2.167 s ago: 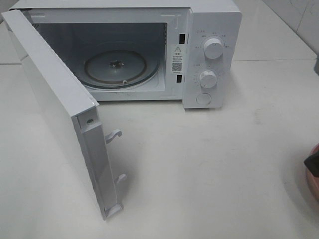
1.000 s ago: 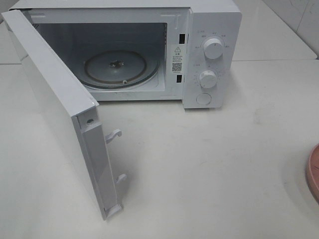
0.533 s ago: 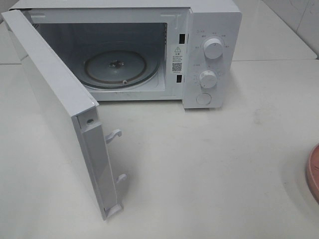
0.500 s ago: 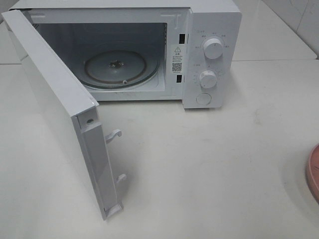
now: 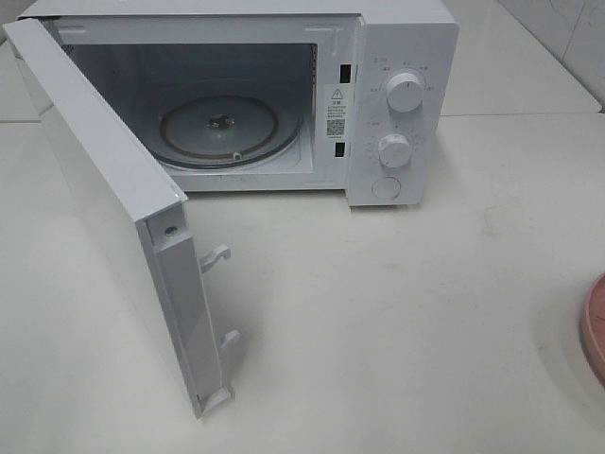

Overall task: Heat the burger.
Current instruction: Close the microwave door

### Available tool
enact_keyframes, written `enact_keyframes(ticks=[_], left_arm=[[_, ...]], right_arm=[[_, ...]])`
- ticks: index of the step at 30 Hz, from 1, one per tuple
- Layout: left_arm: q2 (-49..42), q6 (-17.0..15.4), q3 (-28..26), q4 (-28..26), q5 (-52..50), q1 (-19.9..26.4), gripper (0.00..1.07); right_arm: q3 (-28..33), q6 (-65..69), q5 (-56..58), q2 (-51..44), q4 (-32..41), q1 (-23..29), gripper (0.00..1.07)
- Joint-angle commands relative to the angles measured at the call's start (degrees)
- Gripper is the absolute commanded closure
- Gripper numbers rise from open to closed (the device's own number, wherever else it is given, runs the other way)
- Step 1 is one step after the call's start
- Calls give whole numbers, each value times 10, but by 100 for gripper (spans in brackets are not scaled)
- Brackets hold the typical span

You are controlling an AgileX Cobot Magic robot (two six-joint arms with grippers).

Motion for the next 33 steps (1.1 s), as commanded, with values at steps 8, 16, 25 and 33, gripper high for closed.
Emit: enact_keyframes(ticks=[8, 16, 25, 33], left_arm=[[-3, -3, 2, -5, 2, 1, 7], [-3, -3, 2, -5, 2, 1, 7], [-3, -5, 2, -5, 1, 1, 7], [-2, -9, -11, -15, -13, 1, 7]], right_arm=[[1, -8, -5, -18, -1, -3, 31], [1, -8, -5, -18, -1, -3, 31], [1, -8, -5, -18, -1, -3, 31], [1, -8, -5, -18, -1, -3, 31]])
